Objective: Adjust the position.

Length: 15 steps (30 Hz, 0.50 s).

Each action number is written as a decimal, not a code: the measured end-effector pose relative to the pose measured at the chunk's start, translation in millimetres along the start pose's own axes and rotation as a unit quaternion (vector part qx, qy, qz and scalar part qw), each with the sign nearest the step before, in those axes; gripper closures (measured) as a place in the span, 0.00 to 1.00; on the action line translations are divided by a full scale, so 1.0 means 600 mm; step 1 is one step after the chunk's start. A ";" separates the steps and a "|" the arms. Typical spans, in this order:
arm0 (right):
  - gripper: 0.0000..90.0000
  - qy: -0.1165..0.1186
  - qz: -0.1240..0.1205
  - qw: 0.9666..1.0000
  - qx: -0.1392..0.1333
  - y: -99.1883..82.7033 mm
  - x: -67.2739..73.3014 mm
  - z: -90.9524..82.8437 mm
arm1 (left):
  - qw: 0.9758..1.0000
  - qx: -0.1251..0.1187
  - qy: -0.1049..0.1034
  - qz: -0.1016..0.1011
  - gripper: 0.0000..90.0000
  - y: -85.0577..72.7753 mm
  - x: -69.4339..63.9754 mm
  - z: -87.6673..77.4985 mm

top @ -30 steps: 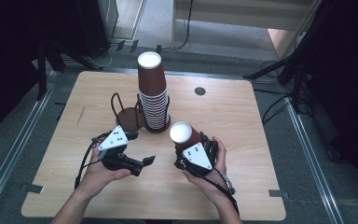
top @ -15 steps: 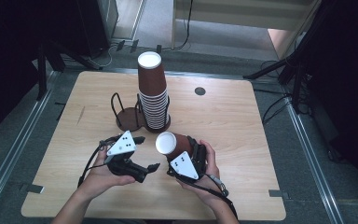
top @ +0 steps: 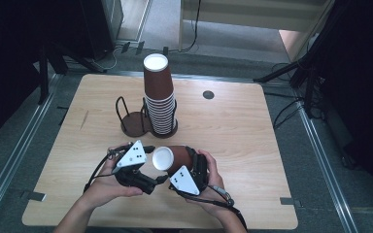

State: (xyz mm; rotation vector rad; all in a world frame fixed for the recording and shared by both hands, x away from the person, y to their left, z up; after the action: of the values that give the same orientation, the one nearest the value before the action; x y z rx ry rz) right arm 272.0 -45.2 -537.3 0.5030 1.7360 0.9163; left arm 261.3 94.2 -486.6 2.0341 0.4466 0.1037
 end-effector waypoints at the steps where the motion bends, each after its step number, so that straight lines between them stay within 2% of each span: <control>1: 0.12 0.003 -0.002 1.000 -0.003 0.001 0.002 -0.001 | 1.000 0.000 0.000 0.003 0.04 0.000 -0.001 0.000; 6: 0.12 0.021 -0.005 1.000 -0.011 0.004 0.011 -0.005 | 1.000 0.002 0.004 0.029 0.04 0.001 -0.007 0.000; 9: 0.12 0.033 -0.001 0.999 -0.014 0.005 0.013 -0.008 | 0.999 -0.002 -0.004 0.040 0.06 0.001 -0.014 0.001; 14: 0.12 0.048 -0.002 0.999 -0.019 0.007 0.015 -0.011 | 0.999 0.002 -0.006 0.053 0.07 0.000 -0.018 0.004; 15: 0.12 0.051 -0.002 0.999 -0.019 0.007 0.016 -0.012 | 0.998 -0.002 -0.007 0.063 0.08 0.000 -0.020 0.004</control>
State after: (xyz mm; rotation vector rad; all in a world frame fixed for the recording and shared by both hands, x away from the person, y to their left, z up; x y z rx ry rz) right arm 261.5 -38.1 -538.8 0.4330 1.8070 0.9847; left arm 250.7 87.7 -486.4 2.0571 0.3088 0.1664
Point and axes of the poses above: each handheld gripper's, and its own axes: z roughly forward along the jaws, y roughly out of its top, x roughly to its left, the point moved 5 cm from there along z, roughly forward along the jaws, and after that the axes turned 13 degrees about -y, right-handed, at the moved point
